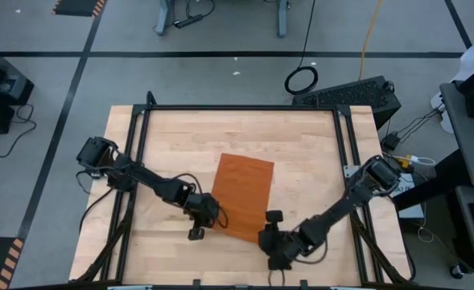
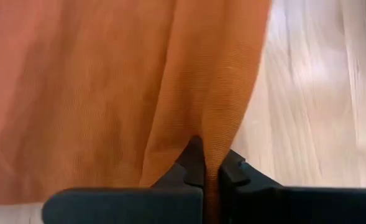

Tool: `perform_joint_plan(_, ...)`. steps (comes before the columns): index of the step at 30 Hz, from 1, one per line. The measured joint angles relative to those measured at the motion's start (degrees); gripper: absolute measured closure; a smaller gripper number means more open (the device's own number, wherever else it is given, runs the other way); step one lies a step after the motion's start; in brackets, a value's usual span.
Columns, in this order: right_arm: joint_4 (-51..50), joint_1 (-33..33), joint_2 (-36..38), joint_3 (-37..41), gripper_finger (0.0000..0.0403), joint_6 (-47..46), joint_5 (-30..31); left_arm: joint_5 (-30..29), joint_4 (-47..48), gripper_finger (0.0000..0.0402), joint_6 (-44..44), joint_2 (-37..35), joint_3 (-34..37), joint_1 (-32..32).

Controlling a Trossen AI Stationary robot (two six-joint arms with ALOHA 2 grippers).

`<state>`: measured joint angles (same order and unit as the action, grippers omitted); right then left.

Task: Roll towel into tight, uniform cylinder
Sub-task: Roll the brown towel

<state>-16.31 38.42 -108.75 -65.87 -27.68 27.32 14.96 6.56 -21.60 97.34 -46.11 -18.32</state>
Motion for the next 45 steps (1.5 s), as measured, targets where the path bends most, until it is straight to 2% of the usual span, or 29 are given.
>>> perform_joint_plan(4,2.79,4.03,0.0,-0.02,0.0218,3.13,9.04,3.02,0.01,0.04,-0.61,0.0,0.75,1.99)
perform_joint_plan(7,7.79,6.18,-0.49,-0.2,0.0214,6.72,13.01,4.07,-0.01,0.04,-0.64,0.0,0.79,2.76)
perform_joint_plan(13,18.61,5.59,-6.43,-0.24,0.0226,12.28,12.12,4.89,-0.19,0.0401,-0.66,0.0,0.79,3.57)
perform_joint_plan(21,21.3,3.95,-11.36,-0.22,0.0246,9.43,9.85,5.49,-0.12,0.0401,-0.66,0.0,0.79,3.62)
perform_joint_plan(28,19.59,3.51,-11.47,-0.22,0.0247,8.08,13.68,5.86,-0.08,0.0401,-0.59,0.0,0.79,3.62)
perform_joint_plan(33,18.82,3.53,-11.47,-0.22,0.0247,9.68,19.25,6.3,-0.04,0.0401,-0.41,0.0,0.79,3.62)
perform_joint_plan(41,12.32,2.34,-11.47,-0.22,0.0247,3.81,19.79,6.49,0.01,0.0401,-0.07,0.0,0.79,3.62)
perform_joint_plan(45,12.25,2.6,-11.45,-0.22,0.0247,3.71,23.31,6.51,0.01,0.0401,-0.05,0.0,0.79,3.62)
